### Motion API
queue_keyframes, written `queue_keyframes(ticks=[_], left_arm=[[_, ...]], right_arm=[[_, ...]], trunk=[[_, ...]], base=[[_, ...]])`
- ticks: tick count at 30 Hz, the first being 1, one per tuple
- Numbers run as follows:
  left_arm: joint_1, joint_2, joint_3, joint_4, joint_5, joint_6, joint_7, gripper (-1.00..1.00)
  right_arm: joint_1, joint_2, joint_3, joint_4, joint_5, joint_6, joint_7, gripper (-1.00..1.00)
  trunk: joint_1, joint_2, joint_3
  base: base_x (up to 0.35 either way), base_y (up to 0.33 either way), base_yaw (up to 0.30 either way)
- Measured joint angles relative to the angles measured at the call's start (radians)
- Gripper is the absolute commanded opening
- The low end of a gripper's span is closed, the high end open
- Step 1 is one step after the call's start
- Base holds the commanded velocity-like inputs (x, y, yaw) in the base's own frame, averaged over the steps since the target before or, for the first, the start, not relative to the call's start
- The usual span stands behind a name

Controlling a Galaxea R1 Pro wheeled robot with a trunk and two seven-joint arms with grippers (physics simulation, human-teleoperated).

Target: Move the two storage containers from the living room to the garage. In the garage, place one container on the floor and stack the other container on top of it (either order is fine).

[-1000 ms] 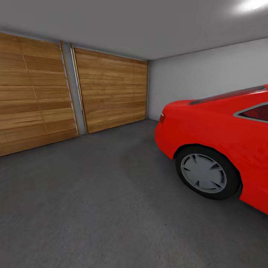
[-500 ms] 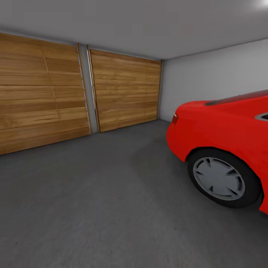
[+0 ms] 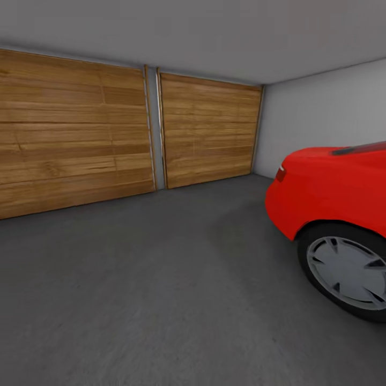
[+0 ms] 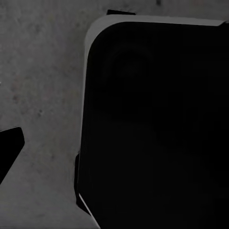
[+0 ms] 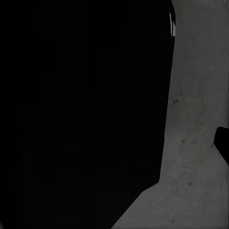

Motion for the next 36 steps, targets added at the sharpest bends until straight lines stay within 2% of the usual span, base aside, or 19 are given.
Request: queue_keyframes(ticks=[6,16,36], left_arm=[[0.0,-0.002,0.0,0.0,0.001,0.0,0.0,1.0],[0.0,-0.001,0.0,0.0,0.001,0.0,0.0,1.0],[0.0,-0.002,0.0,0.0,0.001,0.0,0.0,1.0]], right_arm=[[0.0,0.0,0.0,0.0,0.0,-0.002,-0.001,1.0],[0.0,0.002,-0.003,0.002,-0.004,-0.05,-0.001,1.0],[0.0,0.003,-0.002,0.005,-0.005,-0.051,-0.001,1.0]], trunk=[[0.0,0.0,0.0],[0.0,0.0,0.0],[0.0,0.0,0.0]], base=[[0.0,0.0,0.3],[0.0,0.0,0.3],[0.0,0.0,0.3]])
